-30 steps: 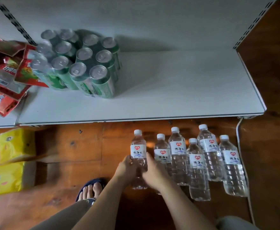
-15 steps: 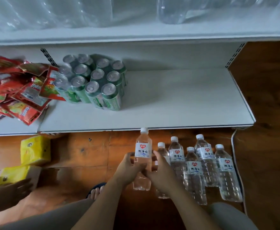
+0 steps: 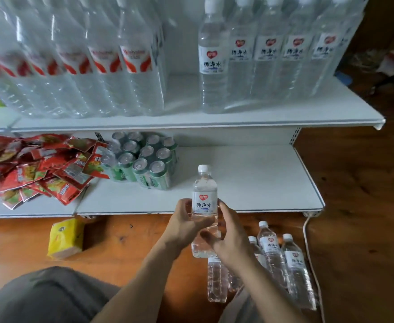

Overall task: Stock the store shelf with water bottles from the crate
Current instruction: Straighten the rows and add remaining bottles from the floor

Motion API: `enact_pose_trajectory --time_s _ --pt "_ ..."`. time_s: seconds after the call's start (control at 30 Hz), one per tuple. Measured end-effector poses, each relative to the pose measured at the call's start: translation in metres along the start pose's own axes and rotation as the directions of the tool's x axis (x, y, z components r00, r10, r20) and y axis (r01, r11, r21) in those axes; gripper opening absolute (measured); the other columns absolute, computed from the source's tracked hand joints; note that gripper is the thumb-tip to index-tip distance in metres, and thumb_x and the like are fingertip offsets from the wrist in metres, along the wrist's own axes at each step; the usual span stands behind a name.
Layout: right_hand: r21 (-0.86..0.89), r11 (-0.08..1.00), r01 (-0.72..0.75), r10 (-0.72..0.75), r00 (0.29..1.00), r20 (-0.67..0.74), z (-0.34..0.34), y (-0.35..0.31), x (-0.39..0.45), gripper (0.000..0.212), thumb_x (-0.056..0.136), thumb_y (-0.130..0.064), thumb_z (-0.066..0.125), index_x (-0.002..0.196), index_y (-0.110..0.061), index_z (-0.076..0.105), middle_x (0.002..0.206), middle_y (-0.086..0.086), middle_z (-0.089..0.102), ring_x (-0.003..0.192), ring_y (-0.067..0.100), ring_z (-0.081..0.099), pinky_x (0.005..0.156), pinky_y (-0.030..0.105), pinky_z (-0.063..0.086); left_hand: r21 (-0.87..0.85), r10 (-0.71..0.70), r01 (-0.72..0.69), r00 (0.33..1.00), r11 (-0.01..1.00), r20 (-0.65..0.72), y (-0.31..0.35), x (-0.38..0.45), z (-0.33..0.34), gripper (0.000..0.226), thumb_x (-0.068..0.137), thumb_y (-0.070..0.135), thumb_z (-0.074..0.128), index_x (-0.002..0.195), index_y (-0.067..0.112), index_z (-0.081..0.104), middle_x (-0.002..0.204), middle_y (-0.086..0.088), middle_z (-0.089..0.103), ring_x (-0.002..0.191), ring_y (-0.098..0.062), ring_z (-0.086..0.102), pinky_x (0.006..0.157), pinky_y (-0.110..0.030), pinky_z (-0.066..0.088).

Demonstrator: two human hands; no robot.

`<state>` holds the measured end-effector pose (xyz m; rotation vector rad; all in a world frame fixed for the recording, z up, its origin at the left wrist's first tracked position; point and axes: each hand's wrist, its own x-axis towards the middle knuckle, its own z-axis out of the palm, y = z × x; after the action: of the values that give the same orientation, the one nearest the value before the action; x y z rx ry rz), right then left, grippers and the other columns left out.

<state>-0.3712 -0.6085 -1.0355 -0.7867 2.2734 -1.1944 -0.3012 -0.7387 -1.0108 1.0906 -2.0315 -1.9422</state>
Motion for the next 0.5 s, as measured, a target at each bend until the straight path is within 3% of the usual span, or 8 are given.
enact_pose_trajectory --time_s 0.13,0.3,0.5 --pt "-0.051 0.992 0.112 -0.115 0.99 -0.079 -0.027 -0.027 0.001 0.092 0.084 -0.043 0.075 0.156 -0.034 0.017 0.151 -0.01 0.038 0.131 0.007 0.044 0.096 0.02 0.043 0.039 0.133 -0.131 0.99 0.991 -0.036 0.043 -0.011 0.007 0.059 0.079 0.018 0.084 0.125 0.021 0.047 0.11 0.005 0.065 0.088 -0.005 0.07 0.074 -0.021 0.057" --pt "-0.162 0.969 0.186 -0.217 0.956 -0.2 -0.062 -0.062 0.0 0.102 0.083 -0.051 0.073 0.157 -0.036 0.004 0.152 -0.003 0.042 0.131 0.015 0.051 0.096 0.024 0.047 0.031 0.267 -0.266 0.961 0.964 -0.067 0.096 -0.022 0.018 0.063 0.074 0.02 0.088 0.122 0.019 0.048 0.112 -0.003 0.07 0.093 -0.013 0.073 0.088 -0.039 0.06" --pt "-0.252 0.94 0.228 -0.304 0.896 -0.324 -0.11 -0.107 0.017 0.104 0.08 -0.056 0.074 0.156 -0.032 0.008 0.151 -0.003 0.048 0.126 0.02 0.058 0.099 0.034 0.051 0.049 0.413 -0.411 0.908 0.911 -0.074 0.157 -0.018 0.031 0.069 0.072 0.026 0.089 0.127 0.021 0.048 0.118 0.004 0.066 0.102 -0.013 0.069 0.094 -0.04 0.057"
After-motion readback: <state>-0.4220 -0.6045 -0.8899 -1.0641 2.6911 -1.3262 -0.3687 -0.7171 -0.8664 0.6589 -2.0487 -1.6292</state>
